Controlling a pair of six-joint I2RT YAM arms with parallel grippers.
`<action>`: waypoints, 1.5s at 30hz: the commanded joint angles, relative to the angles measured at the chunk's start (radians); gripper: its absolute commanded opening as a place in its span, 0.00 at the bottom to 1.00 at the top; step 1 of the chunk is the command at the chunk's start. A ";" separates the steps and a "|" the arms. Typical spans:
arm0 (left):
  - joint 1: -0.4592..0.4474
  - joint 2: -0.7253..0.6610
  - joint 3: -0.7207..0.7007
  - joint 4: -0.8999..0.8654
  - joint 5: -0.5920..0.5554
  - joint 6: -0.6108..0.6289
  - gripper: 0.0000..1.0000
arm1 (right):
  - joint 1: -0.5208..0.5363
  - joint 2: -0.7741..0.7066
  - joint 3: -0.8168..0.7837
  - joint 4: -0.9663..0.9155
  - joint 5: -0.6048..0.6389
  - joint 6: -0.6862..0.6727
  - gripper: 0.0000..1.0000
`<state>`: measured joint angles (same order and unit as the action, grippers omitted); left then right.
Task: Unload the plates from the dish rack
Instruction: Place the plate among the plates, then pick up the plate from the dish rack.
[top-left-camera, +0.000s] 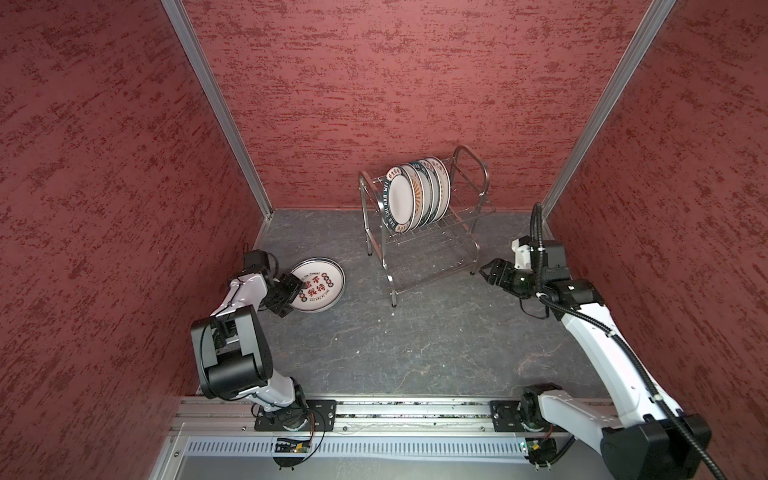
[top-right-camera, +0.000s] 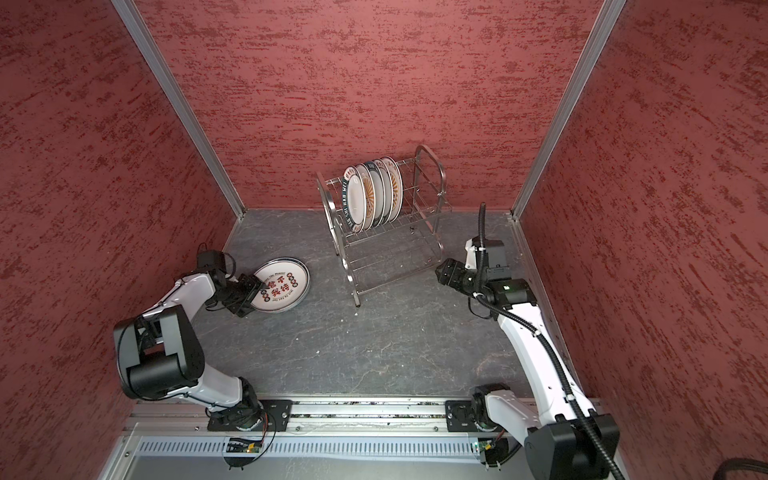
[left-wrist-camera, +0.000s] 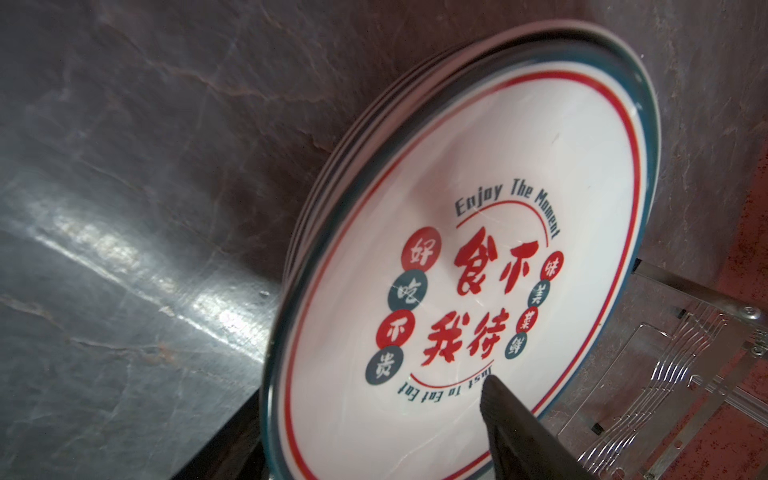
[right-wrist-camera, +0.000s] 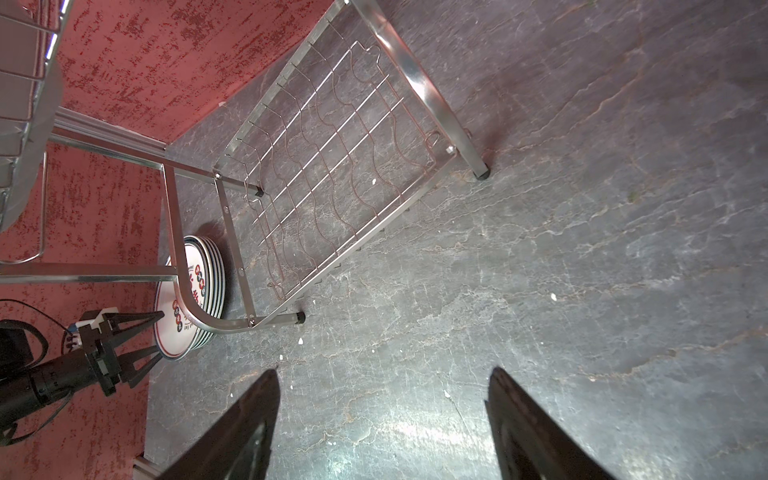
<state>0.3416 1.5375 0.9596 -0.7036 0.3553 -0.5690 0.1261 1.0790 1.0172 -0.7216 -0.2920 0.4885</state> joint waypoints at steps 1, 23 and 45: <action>-0.013 0.011 0.028 -0.016 -0.018 0.014 0.80 | -0.007 -0.014 -0.014 0.019 0.007 -0.016 0.80; -0.040 0.053 0.071 -0.008 -0.015 0.011 1.00 | -0.006 -0.019 -0.009 0.025 0.008 -0.021 0.80; -0.119 -0.239 0.065 -0.201 -0.047 0.028 0.99 | -0.007 0.058 0.330 -0.002 -0.012 -0.103 0.82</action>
<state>0.2466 1.3407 1.0229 -0.8459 0.3275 -0.5606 0.1261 1.1164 1.3006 -0.7284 -0.2813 0.4194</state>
